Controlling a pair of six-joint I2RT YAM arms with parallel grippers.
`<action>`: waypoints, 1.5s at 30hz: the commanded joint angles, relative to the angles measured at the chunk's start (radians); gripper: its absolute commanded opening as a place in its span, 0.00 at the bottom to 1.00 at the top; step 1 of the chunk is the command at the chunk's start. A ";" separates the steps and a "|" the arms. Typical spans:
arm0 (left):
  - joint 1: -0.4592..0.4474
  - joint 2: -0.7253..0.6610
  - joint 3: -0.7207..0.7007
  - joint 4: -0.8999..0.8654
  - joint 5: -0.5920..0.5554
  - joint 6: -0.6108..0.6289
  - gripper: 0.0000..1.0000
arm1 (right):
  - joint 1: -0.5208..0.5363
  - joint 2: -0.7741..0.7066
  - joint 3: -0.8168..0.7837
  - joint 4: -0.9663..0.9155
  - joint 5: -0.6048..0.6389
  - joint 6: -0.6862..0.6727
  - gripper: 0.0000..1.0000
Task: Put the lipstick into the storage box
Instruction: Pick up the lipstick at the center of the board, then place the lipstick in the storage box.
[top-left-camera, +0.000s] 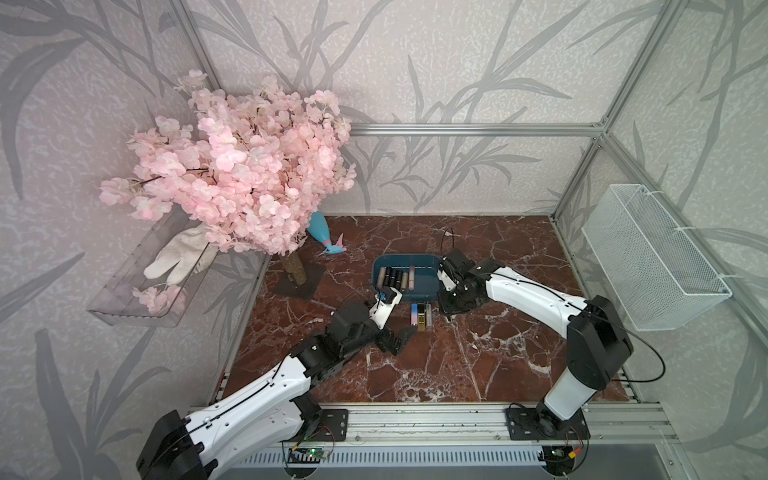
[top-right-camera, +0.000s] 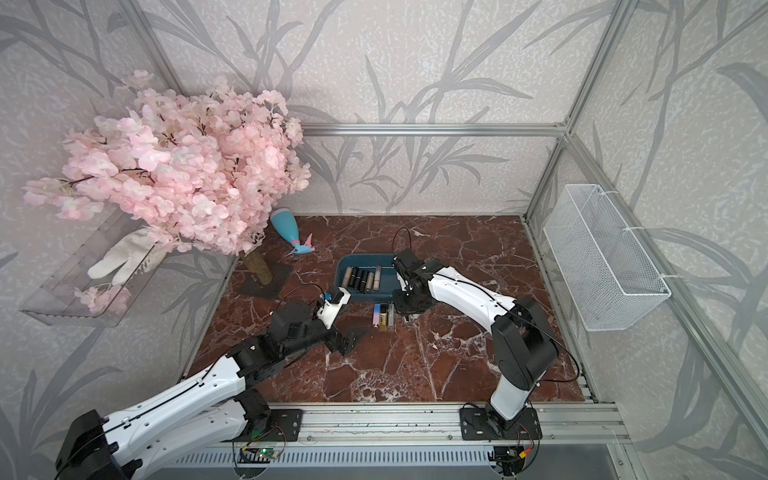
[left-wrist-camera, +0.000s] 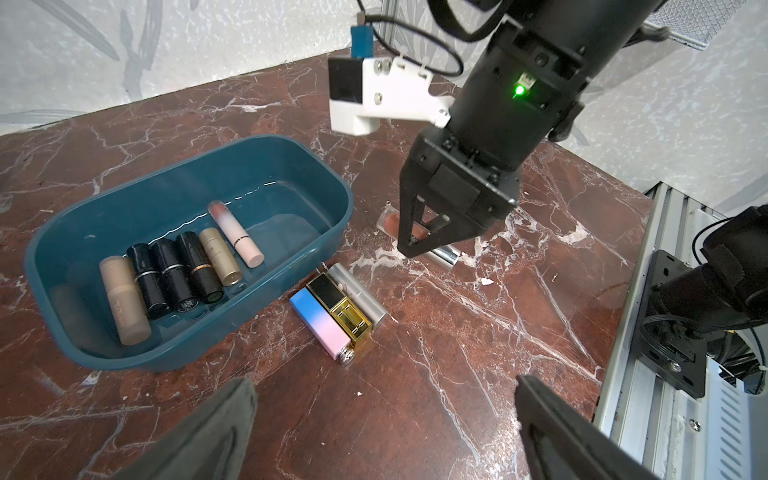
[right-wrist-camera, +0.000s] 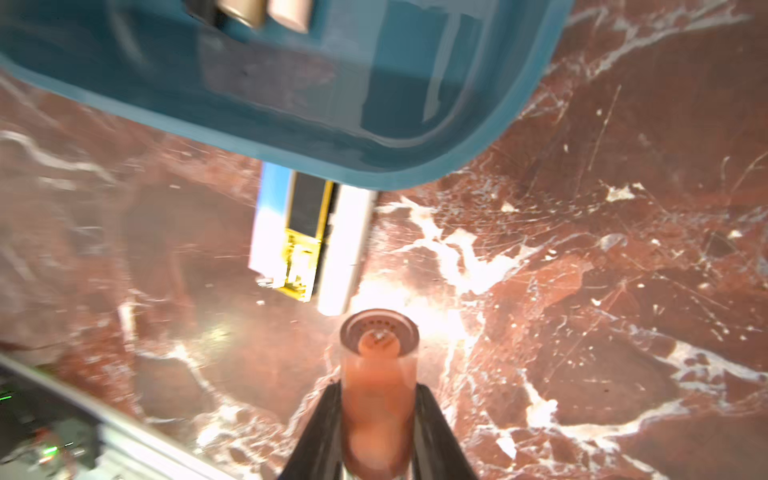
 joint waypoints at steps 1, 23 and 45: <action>-0.002 -0.011 0.036 0.024 -0.032 -0.007 1.00 | -0.019 -0.035 0.066 -0.011 -0.082 0.045 0.24; 0.052 -0.054 0.098 -0.084 -0.118 -0.035 1.00 | -0.133 0.253 0.321 0.236 -0.410 0.342 0.24; 0.218 0.077 0.211 -0.239 0.032 -0.176 1.00 | -0.203 0.569 0.536 0.215 -0.397 0.281 0.24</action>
